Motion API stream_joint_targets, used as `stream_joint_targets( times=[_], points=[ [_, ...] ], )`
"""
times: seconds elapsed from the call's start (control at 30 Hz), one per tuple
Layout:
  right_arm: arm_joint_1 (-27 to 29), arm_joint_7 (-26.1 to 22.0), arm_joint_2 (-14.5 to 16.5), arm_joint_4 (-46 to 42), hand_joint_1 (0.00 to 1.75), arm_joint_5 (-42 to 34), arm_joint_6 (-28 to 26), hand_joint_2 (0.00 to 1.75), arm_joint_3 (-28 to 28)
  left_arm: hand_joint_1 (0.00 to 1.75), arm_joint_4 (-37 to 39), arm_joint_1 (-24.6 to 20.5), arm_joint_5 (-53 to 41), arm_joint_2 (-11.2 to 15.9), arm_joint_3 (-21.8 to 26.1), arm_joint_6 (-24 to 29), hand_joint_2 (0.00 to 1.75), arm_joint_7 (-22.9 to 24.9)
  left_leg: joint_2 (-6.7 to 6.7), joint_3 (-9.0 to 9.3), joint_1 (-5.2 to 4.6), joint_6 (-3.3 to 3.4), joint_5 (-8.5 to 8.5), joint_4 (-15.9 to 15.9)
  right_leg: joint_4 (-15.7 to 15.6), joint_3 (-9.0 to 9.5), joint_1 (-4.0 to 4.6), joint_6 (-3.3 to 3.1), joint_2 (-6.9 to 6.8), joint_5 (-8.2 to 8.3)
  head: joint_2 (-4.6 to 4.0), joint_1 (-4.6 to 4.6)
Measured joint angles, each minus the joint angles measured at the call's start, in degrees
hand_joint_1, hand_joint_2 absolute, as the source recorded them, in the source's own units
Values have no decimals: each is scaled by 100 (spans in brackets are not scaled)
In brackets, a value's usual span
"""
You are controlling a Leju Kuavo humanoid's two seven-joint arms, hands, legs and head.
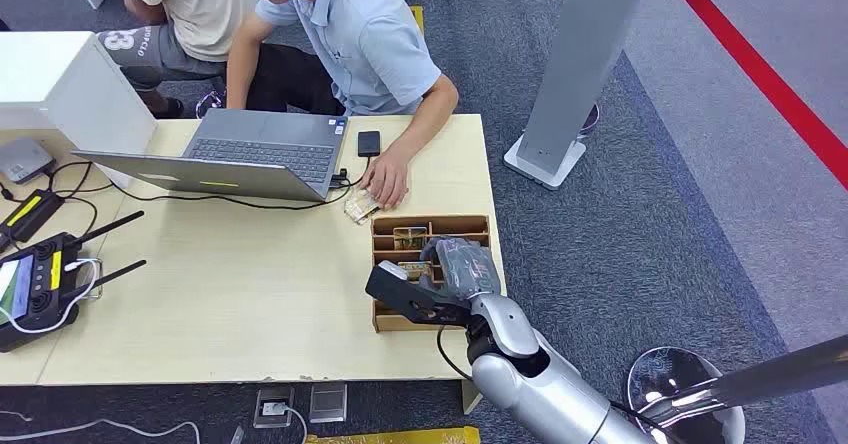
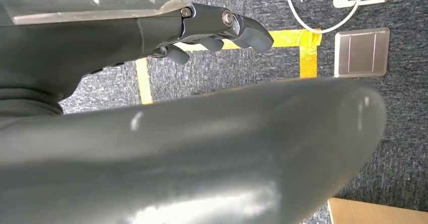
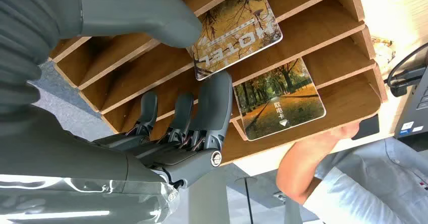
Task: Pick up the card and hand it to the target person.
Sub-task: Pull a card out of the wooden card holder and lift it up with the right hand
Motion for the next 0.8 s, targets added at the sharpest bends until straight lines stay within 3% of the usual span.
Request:
stream_joint_targets(
  times=[0.8],
  points=[
    [-21,-56,46,91,101,-52,15,175,4,0,0,0,-2,-3,0,5,0,5,0,1,0,0,0,0,0,1,0,0,0,0,0,-1]
  ],
)
